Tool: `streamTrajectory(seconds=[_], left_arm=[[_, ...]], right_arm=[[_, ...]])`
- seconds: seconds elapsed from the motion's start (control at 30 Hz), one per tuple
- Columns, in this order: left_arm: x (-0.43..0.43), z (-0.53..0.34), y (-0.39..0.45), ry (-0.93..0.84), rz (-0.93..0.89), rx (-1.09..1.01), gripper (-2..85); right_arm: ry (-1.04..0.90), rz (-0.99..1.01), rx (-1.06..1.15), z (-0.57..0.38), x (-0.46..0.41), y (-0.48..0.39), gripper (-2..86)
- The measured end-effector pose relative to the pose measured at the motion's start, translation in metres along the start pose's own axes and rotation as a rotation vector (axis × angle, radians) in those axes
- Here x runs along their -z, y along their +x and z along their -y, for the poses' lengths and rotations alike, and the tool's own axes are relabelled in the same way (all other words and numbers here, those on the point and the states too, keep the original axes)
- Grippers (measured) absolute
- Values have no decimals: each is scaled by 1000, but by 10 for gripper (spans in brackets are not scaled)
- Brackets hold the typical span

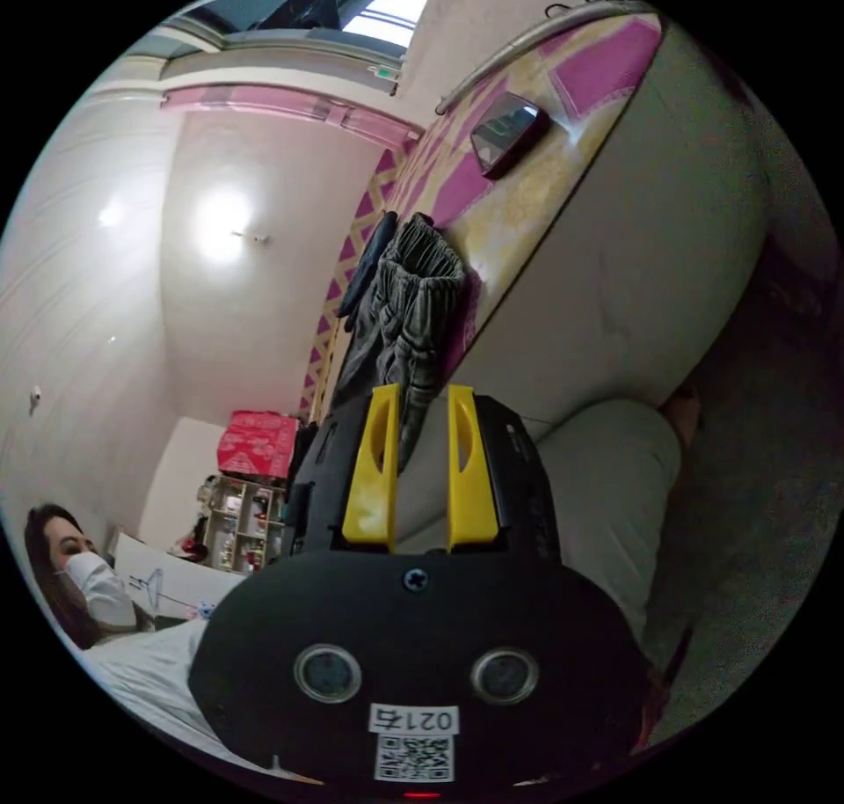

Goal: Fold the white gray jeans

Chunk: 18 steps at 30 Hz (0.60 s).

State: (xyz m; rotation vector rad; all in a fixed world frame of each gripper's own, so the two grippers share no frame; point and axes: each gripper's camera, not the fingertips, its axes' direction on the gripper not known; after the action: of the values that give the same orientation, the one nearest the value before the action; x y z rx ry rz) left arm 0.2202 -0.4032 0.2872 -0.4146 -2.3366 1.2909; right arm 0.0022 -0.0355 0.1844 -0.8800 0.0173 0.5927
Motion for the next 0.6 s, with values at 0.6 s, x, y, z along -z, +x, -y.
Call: streamTrajectory(seconds=[0.6], left_arm=[[-15, 53, 21, -78, -40, -100, -9]], right_arm=[[-30, 89, -57, 33, 12, -22, 34]])
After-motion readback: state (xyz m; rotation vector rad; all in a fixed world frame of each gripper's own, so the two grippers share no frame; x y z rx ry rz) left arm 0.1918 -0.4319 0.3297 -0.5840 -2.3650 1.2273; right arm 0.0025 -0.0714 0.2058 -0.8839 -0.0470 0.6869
